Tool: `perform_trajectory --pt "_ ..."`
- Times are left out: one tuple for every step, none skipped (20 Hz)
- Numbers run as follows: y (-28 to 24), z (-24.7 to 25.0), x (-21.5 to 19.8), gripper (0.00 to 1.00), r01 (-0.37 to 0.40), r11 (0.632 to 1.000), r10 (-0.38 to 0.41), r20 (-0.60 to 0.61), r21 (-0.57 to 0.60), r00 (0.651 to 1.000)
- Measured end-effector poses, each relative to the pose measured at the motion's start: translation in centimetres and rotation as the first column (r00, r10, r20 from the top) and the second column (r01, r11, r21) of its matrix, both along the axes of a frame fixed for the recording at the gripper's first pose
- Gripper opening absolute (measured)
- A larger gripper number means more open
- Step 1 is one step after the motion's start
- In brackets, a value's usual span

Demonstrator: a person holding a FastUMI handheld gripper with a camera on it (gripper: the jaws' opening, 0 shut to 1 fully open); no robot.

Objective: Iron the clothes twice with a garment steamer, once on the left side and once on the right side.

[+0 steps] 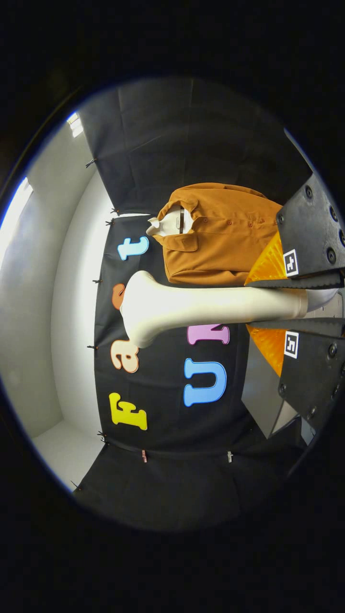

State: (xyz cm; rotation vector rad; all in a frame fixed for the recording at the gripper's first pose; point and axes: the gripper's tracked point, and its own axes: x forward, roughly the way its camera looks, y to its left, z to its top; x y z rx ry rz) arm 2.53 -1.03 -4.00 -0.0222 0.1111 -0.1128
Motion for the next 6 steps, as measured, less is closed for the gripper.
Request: perform_trajectory --pt "-0.03 0.02 0.14 0.27 0.0 1.0 0.0 0.0 -0.002 1.0" --pt "0.07 0.1 0.34 0.27 -0.001 1.0 0.001 0.003 -0.008 1.0" --pt "0.09 0.09 0.34 0.27 -0.003 1.0 0.003 0.004 -0.013 1.0" --pt "0.18 0.08 0.43 0.27 -0.003 1.0 0.003 0.007 -0.017 1.0" --pt "0.29 -0.06 0.59 0.27 -0.007 1.0 0.007 0.006 -0.021 1.0" --pt "0.37 -0.15 0.73 0.27 -0.012 1.0 0.013 0.007 -0.024 1.0"
